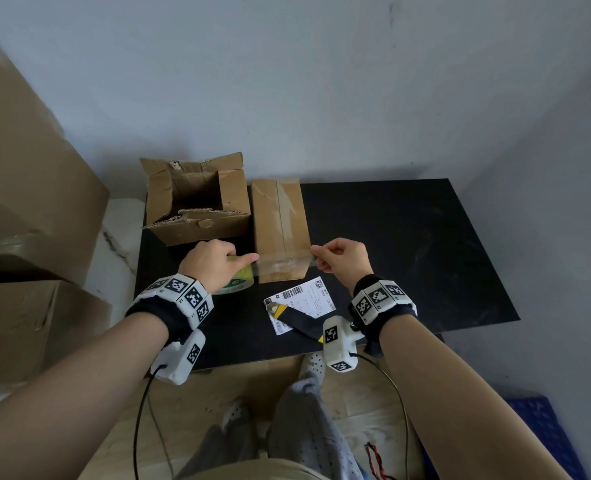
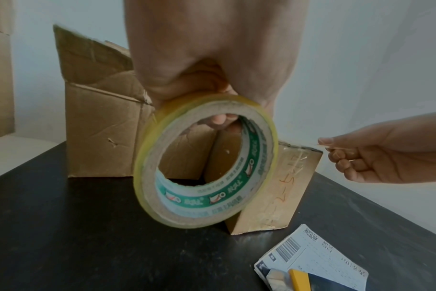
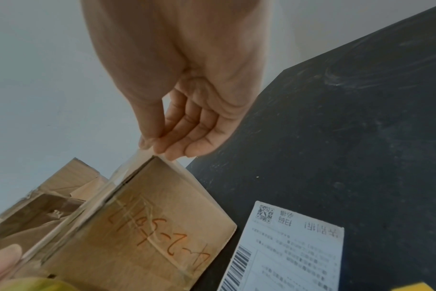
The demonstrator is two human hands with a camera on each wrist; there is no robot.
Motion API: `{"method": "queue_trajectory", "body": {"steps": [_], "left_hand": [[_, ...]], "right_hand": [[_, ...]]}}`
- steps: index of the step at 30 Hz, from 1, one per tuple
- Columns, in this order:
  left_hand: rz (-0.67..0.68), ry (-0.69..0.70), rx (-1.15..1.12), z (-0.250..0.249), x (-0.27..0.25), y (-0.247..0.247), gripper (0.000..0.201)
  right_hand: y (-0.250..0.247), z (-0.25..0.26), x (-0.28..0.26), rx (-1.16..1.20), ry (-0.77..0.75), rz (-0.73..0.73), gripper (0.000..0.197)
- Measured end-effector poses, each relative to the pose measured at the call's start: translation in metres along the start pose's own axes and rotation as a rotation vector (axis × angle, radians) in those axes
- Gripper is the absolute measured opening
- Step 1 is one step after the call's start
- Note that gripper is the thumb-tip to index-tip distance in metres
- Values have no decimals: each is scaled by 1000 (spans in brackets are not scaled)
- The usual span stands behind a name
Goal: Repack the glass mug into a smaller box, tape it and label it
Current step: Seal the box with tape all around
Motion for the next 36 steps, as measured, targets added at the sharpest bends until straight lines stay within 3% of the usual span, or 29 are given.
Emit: {"method": "queue_trajectory", "body": {"steps": [10,16,19,21,25,27,32,36], "left_hand": [[16,-23,7,-2,4,7,57],[49,-96,-66,9,7,9,58],[66,-96,-72,4,10,14,58],[80,-88,-85,-4,11,19,59],[97,-94,-74,-6,13,19,58],[81,-82,-69,-3,12,15,57],[203,-37,-184,8,7,5,18],[199,-33,-243,16,3,7,24]], "right_hand": [[3,-10,5,-3,40,-23,16],[-12,-22,8,-210,75,-118,20],[-14,-9,2,-227,-34,-161,10],[-6,5,-4,-285,-147,-146,23],[34,25,-23,-578,-539,38,40],[52,19,-28,-708,-656,169,48],[59,5,-26,-807,-794,229,54],[56,5,-25,-818,-820,226,54]]}}
Point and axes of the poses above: each hand's wrist, its own x-axis towards the middle knuckle, its own y-axis out of the palm, z = x × y, the point moved 3 cm from there along x, towards the middle knuckle, and after that the axes turned 7 degrees about -x, right-handed, at the moved point
